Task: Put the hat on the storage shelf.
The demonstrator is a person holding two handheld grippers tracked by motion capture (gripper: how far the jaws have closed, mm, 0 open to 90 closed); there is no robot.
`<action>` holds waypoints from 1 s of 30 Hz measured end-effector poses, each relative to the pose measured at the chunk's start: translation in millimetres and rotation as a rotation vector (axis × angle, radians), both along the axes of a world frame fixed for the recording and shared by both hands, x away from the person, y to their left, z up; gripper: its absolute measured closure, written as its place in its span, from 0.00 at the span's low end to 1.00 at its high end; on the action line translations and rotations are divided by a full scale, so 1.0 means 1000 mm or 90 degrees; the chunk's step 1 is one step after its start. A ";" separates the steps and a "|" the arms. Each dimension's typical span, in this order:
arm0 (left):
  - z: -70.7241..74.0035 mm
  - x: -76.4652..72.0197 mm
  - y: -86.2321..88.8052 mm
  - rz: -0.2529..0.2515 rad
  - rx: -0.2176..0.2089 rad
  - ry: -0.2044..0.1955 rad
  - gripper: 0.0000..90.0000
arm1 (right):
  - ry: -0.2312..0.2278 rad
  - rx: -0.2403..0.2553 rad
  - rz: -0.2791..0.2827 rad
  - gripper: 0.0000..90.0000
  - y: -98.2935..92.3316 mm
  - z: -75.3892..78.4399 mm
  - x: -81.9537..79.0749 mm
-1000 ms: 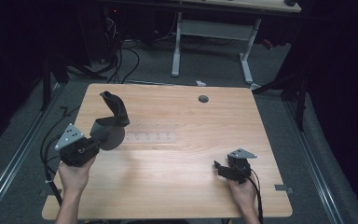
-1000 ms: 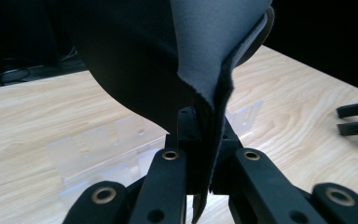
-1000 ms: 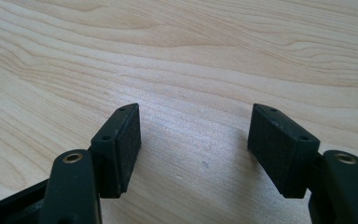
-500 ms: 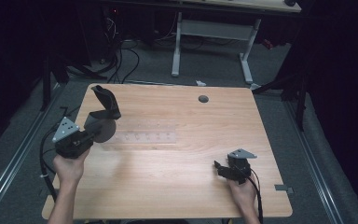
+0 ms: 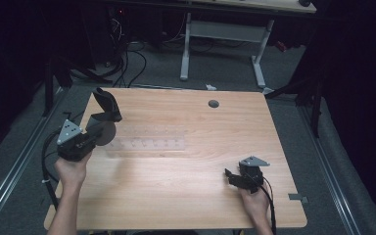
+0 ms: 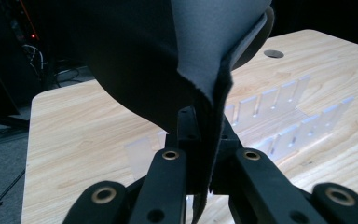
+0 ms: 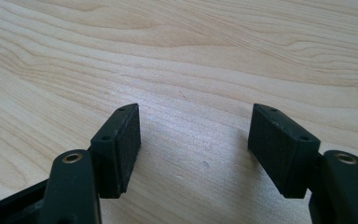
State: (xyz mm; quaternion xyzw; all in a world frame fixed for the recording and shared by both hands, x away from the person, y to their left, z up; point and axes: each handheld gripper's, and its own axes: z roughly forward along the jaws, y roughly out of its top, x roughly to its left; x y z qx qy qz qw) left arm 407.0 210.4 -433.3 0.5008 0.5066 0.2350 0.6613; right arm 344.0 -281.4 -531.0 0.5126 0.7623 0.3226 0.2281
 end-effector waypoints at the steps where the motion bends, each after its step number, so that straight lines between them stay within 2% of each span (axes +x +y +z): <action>1: -0.001 0.001 0.000 0.002 -0.001 -0.001 0.96 | 0.001 0.001 0.000 0.38 0.000 0.000 0.000; 5: -0.006 0.008 0.001 0.010 0.006 0.008 0.96 | 0.001 0.001 0.001 0.38 0.000 0.000 0.000; 15: -0.008 0.010 -0.003 0.010 0.022 -0.006 0.96 | 0.001 0.000 0.001 0.38 0.000 0.000 0.000; 24: -0.005 0.016 -0.008 0.021 0.036 0.001 0.96 | 0.000 -0.001 0.001 0.38 0.000 0.000 0.000; 30: -0.006 0.016 -0.015 0.016 0.032 0.002 0.96 | 0.001 -0.001 0.002 0.38 0.000 0.000 0.000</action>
